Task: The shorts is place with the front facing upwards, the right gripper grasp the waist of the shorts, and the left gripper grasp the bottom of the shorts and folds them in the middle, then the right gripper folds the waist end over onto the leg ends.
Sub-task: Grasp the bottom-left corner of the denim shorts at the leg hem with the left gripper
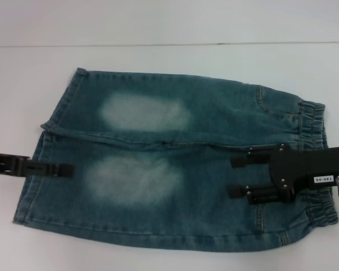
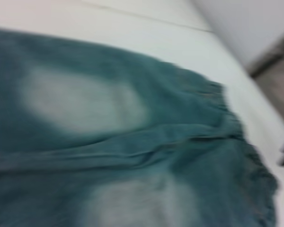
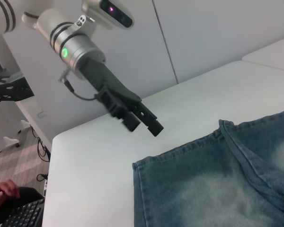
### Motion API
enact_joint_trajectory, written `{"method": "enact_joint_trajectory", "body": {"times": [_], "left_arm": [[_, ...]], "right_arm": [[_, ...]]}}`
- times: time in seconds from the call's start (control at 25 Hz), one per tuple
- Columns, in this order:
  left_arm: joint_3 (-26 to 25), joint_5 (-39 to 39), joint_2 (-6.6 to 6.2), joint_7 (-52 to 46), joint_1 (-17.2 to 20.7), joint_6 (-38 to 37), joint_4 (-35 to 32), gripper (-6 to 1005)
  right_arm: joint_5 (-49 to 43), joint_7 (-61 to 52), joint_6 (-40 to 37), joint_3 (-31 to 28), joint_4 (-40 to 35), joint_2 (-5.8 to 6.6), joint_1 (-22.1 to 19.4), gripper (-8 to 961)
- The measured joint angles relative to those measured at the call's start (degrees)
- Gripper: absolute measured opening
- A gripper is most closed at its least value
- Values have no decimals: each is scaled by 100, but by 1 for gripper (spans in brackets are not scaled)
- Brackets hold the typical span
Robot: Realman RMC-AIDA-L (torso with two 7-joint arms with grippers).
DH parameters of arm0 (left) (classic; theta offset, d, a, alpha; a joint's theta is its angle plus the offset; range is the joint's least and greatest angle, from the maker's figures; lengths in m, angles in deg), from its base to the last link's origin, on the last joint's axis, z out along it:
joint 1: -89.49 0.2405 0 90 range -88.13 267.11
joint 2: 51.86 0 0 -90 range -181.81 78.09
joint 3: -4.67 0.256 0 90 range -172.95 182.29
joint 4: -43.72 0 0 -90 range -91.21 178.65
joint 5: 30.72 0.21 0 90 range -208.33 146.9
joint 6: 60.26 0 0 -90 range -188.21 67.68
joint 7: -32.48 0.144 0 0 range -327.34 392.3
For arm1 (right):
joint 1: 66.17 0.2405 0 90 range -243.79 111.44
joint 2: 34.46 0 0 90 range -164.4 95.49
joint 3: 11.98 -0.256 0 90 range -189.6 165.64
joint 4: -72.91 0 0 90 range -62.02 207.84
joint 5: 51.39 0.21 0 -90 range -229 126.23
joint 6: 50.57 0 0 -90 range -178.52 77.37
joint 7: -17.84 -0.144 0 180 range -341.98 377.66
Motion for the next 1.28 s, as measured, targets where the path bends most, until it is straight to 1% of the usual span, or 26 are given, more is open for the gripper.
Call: {"method": "enact_joint_trajectory", "body": {"times": [0.08,0.16,0.32,0.56,0.88,1.28], "left_arm": [[-179,360,-92,-441,-69,39,-44,884],[-344,654,-151,-768,-136,75,-62,884],[-445,1081,-199,-1265,-224,113,-85,884],[-389,1439,-203,-1656,-288,218,-50,884],[-233,1885,-186,-1796,-342,289,-29,884],[40,2018,-162,-1890,-352,600,333,885]], "right_arm": [[3,12,-1,0,-2,0,0,772],[2,32,0,0,-3,0,6,772],[1,56,5,0,-1,0,10,772],[2,74,10,0,-28,0,11,772],[-1,87,33,36,-57,0,29,773],[-11,154,165,125,-20,0,100,772]]}}
